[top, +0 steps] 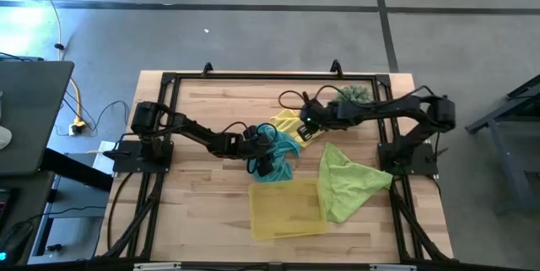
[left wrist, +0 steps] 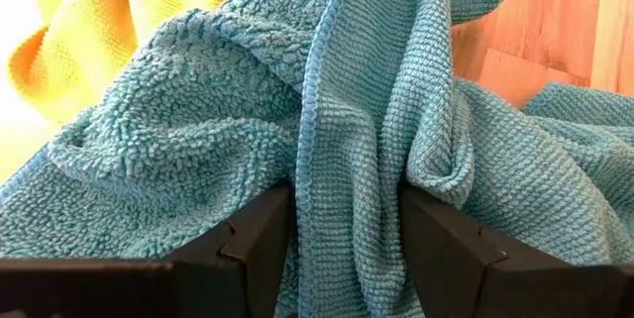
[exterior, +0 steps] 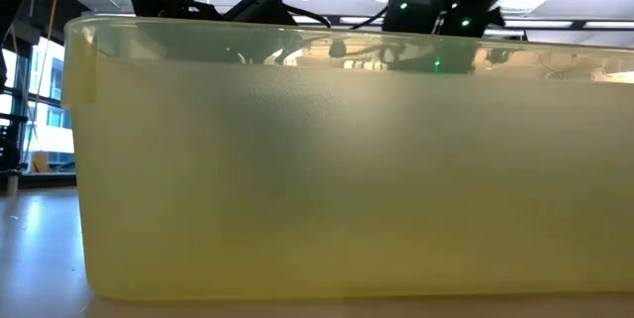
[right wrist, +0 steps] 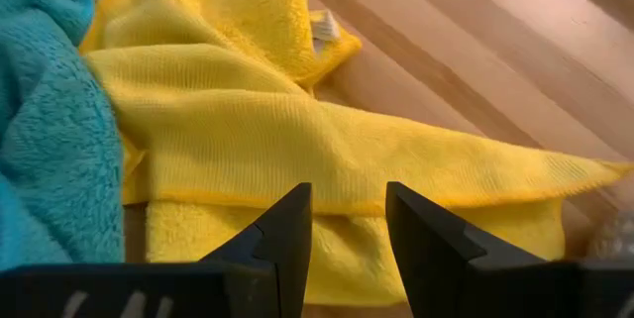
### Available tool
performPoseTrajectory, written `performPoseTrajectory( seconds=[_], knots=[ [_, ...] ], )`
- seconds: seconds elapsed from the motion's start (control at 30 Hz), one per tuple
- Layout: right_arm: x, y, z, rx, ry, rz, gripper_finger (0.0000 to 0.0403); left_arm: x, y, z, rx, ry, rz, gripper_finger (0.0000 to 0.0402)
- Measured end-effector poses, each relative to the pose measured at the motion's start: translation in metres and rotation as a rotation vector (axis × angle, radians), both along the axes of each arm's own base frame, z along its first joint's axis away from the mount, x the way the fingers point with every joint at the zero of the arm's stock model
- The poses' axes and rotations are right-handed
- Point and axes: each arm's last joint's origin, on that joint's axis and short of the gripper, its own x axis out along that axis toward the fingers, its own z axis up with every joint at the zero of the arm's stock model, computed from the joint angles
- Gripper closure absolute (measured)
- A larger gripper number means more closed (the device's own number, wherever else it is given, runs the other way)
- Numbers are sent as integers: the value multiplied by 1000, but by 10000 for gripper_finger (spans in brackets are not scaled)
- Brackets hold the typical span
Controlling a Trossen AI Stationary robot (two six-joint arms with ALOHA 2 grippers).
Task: Roll microfiber towels into tight, uniform cylinder then place into a basket
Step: Fold the blue towel
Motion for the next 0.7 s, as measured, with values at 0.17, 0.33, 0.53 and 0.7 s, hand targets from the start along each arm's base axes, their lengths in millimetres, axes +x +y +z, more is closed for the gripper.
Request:
performPoseTrajectory(
  seconds=[0.17,0.33,0.53,0.7],
  knots=[
    [11,-5,-18,14,66,11,281,0,0,0,-6,0,-6,229],
    [13,-4,-38,72,128,10,281,0,-1,0,-16,4,-16,229],
    [13,12,-48,212,179,60,281,-1,-1,-1,-23,14,-22,229],
    [6,38,-46,301,259,99,281,-1,-1,-1,-22,16,-23,229]
  ],
)
